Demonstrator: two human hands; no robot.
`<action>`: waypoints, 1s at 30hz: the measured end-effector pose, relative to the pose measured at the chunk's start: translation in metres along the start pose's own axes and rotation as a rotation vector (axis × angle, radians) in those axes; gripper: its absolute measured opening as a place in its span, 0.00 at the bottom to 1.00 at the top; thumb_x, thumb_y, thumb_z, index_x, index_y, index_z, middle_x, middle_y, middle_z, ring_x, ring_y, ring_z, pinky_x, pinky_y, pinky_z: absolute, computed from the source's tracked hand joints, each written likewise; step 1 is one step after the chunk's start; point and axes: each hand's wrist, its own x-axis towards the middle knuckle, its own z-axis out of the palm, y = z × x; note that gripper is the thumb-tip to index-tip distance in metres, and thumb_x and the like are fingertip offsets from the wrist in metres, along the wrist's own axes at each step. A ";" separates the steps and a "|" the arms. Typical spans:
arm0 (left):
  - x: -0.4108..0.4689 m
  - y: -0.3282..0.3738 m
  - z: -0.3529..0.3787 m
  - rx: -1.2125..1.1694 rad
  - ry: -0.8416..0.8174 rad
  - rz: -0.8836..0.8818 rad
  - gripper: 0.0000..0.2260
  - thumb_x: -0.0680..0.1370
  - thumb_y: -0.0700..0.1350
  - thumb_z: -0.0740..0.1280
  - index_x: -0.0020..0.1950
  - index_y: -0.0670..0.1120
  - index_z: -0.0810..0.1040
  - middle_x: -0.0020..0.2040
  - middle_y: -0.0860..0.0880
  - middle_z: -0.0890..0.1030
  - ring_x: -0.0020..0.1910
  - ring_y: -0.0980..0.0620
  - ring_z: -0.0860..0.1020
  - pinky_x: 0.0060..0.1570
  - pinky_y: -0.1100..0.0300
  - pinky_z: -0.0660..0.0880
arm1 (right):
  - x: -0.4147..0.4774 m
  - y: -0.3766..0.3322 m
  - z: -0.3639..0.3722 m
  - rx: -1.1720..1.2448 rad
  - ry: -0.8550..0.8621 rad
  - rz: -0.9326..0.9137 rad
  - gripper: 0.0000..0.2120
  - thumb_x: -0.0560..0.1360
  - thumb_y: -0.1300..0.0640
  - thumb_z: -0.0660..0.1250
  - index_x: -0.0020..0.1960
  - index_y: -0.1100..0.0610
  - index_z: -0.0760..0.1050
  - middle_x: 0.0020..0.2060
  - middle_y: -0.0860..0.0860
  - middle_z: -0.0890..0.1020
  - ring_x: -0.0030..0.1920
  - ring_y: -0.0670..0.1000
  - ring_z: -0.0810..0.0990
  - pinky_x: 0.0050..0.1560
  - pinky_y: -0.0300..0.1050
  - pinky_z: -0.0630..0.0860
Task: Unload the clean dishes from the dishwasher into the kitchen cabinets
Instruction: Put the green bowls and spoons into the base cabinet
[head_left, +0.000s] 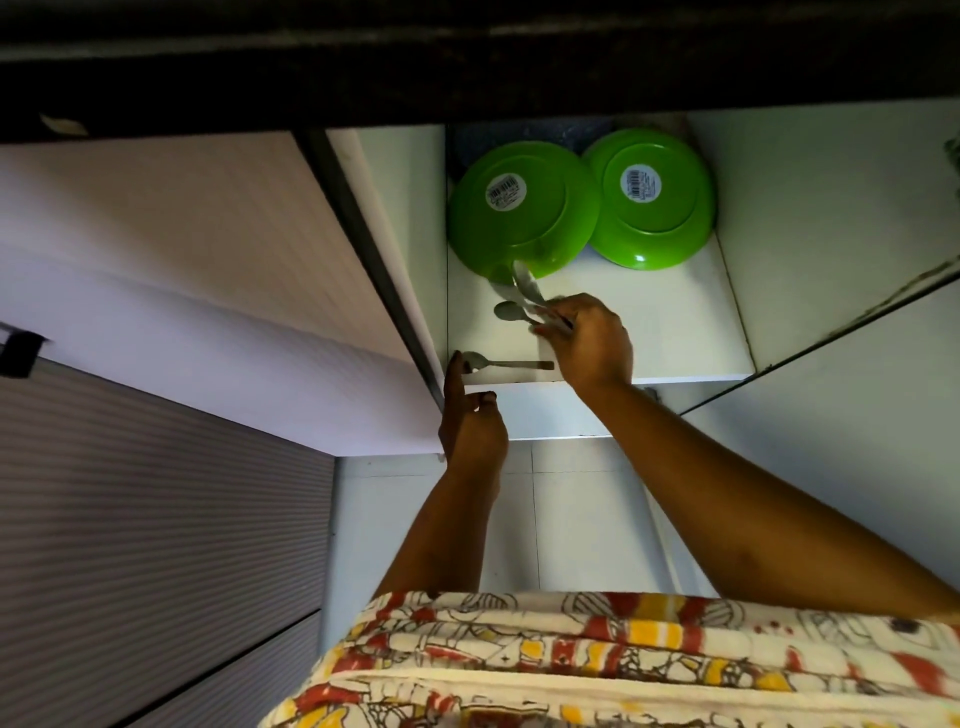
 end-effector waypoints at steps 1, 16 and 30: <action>0.000 -0.001 -0.001 -0.004 0.009 0.009 0.21 0.80 0.45 0.60 0.71 0.61 0.61 0.67 0.43 0.71 0.62 0.40 0.73 0.63 0.44 0.73 | 0.002 0.001 -0.001 -0.049 -0.001 0.030 0.11 0.74 0.51 0.69 0.55 0.52 0.80 0.54 0.51 0.82 0.54 0.56 0.79 0.49 0.46 0.74; 0.001 -0.009 -0.006 0.076 -0.016 0.007 0.24 0.80 0.42 0.60 0.72 0.62 0.60 0.67 0.45 0.72 0.60 0.42 0.75 0.56 0.51 0.76 | -0.002 -0.015 0.023 -0.042 -0.166 -0.068 0.07 0.76 0.52 0.67 0.49 0.50 0.83 0.48 0.49 0.84 0.49 0.53 0.80 0.46 0.43 0.74; -0.007 0.004 -0.005 -0.409 -0.039 -0.195 0.12 0.79 0.54 0.62 0.56 0.47 0.75 0.36 0.47 0.75 0.35 0.52 0.70 0.39 0.62 0.67 | 0.014 -0.008 -0.003 -0.006 -0.221 -0.296 0.11 0.77 0.52 0.64 0.56 0.57 0.71 0.46 0.49 0.74 0.43 0.53 0.75 0.42 0.42 0.67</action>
